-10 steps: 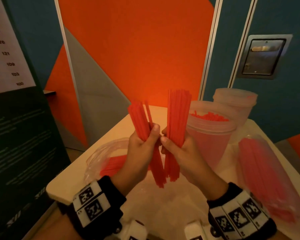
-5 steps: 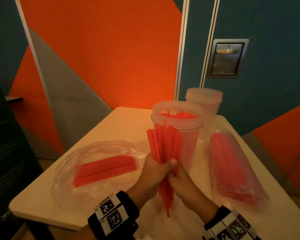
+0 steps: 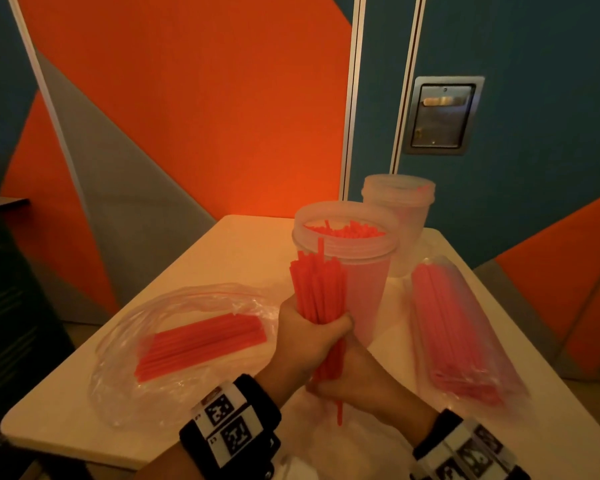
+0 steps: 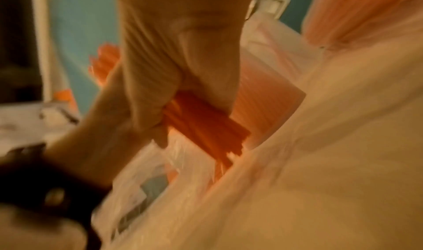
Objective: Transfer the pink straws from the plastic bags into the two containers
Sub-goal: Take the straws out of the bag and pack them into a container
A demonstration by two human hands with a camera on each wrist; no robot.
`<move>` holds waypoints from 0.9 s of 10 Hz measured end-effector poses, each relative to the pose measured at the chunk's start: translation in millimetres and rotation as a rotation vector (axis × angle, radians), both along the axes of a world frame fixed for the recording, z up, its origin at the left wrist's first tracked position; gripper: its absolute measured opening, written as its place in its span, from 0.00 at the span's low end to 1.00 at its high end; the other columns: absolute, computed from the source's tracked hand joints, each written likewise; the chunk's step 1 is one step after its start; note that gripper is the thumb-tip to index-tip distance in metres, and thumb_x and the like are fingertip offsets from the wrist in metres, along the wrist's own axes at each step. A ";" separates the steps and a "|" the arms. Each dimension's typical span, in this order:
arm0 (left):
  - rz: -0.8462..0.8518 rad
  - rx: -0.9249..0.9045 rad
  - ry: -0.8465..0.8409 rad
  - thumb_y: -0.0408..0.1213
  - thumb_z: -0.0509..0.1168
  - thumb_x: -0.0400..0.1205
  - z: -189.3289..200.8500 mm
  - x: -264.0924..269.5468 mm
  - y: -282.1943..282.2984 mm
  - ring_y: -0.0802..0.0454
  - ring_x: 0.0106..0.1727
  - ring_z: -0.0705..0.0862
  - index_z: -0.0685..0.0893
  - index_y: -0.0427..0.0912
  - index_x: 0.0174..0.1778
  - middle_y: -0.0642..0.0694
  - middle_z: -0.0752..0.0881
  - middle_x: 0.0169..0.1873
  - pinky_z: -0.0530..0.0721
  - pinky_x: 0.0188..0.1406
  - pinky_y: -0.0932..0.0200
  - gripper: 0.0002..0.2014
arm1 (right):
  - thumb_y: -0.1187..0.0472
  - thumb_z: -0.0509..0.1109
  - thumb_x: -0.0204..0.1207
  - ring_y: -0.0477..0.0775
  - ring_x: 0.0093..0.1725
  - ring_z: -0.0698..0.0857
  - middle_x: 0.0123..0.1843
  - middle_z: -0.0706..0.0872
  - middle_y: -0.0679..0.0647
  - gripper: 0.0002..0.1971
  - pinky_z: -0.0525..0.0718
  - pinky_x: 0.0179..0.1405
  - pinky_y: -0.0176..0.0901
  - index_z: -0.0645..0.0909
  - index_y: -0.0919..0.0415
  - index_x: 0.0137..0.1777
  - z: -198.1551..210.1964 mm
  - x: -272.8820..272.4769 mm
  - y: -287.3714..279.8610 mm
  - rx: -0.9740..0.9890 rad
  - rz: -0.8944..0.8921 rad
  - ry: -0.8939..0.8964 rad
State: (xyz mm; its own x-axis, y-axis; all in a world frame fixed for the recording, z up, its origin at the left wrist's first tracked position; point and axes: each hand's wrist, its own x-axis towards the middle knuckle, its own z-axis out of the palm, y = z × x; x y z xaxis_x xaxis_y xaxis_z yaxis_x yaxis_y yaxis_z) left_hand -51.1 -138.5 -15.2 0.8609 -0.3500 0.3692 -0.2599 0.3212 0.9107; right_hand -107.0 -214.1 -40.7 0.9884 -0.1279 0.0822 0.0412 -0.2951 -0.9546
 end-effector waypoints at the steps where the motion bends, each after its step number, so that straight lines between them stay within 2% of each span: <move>1: -0.020 0.004 -0.091 0.38 0.73 0.53 4.6 -9.7 -4.0 0.64 0.27 0.82 0.83 0.42 0.32 0.55 0.85 0.23 0.81 0.28 0.68 0.13 | 0.74 0.67 0.74 0.45 0.29 0.85 0.33 0.82 0.49 0.11 0.83 0.26 0.33 0.78 0.71 0.56 9.9 0.3 7.4 0.343 -0.223 -0.097; 2: -0.037 0.045 -0.107 0.24 0.74 0.59 -3.5 -11.6 -5.4 0.67 0.32 0.85 0.83 0.48 0.40 0.61 0.88 0.29 0.81 0.31 0.72 0.18 | 0.70 0.61 0.79 0.46 0.23 0.86 0.26 0.86 0.56 0.03 0.82 0.18 0.34 0.77 0.66 0.48 16.3 4.8 15.6 1.149 -0.269 -0.124; 3: -0.047 0.077 -0.060 0.25 0.74 0.59 -18.4 -12.7 -5.3 0.66 0.39 0.87 0.81 0.49 0.52 0.56 0.89 0.35 0.82 0.36 0.72 0.27 | 0.62 0.90 0.18 0.46 0.22 0.86 0.25 0.88 0.56 0.45 0.80 0.15 0.33 0.79 0.66 0.43 -0.8 7.0 19.5 1.223 -0.298 -0.173; 4: -0.056 0.147 -0.055 0.18 0.75 0.63 -28.6 -13.8 -6.4 0.67 0.38 0.87 0.79 0.42 0.58 0.59 0.90 0.33 0.82 0.36 0.73 0.29 | 0.77 0.86 0.27 0.41 0.16 0.82 0.24 0.85 0.58 0.20 0.77 0.12 0.30 0.86 0.62 0.21 -1.9 -5.2 17.6 0.885 -0.173 -0.048; 5: -0.002 0.173 -0.080 0.23 0.74 0.62 -29.7 -10.1 -9.0 0.67 0.31 0.85 0.80 0.50 0.46 0.61 0.87 0.29 0.81 0.31 0.71 0.23 | 0.78 0.79 0.45 0.45 0.20 0.85 0.24 0.86 0.59 0.07 0.79 0.15 0.32 0.86 0.71 0.22 -1.0 -2.9 1.5 0.556 -0.160 0.047; 6: 0.007 0.144 -0.040 0.22 0.75 0.62 -27.7 -5.5 -8.8 0.64 0.26 0.82 0.79 0.47 0.36 0.52 0.83 0.24 0.80 0.27 0.69 0.18 | 0.77 0.75 0.63 0.36 0.41 0.81 0.45 0.82 0.47 0.21 0.78 0.36 0.22 0.80 0.68 0.56 16.9 -10.6 -13.0 -0.036 -0.093 0.238; 7: -0.028 0.136 -0.030 0.27 0.77 0.60 -31.0 -4.2 -7.6 0.60 0.30 0.84 0.82 0.41 0.38 0.48 0.86 0.28 0.82 0.31 0.64 0.15 | 0.71 0.68 0.72 0.47 0.48 0.77 0.52 0.76 0.50 0.17 0.77 0.47 0.35 0.73 0.61 0.61 61.6 -22.7 -27.0 -0.561 -0.303 0.212; 8: -0.035 0.156 -0.030 0.30 0.74 0.59 -34.1 -3.9 -8.9 0.59 0.31 0.84 0.82 0.43 0.38 0.47 0.85 0.30 0.82 0.31 0.65 0.14 | 0.73 0.63 0.74 0.51 0.45 0.79 0.48 0.80 0.52 0.10 0.77 0.42 0.41 0.77 0.58 0.47 104.5 -28.0 -24.3 -0.671 -0.472 -0.212; 9: -0.037 0.160 -0.044 0.24 0.75 0.62 -32.3 -4.2 -10.0 0.61 0.30 0.84 0.82 0.47 0.38 0.51 0.85 0.29 0.81 0.30 0.68 0.16 | 0.64 0.61 0.79 0.48 0.45 0.79 0.47 0.82 0.51 0.05 0.76 0.44 0.40 0.79 0.60 0.48 142.8 -30.7 -7.8 -0.661 -0.409 -0.476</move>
State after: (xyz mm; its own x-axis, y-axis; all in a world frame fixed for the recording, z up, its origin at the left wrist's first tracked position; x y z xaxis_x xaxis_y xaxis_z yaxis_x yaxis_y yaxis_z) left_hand -55.3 -148.5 -47.5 0.8307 -0.4383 0.3433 -0.2912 0.1835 0.9389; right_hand -137.7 -222.0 102.2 0.7195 -0.2429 0.6507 0.1593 -0.8541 -0.4950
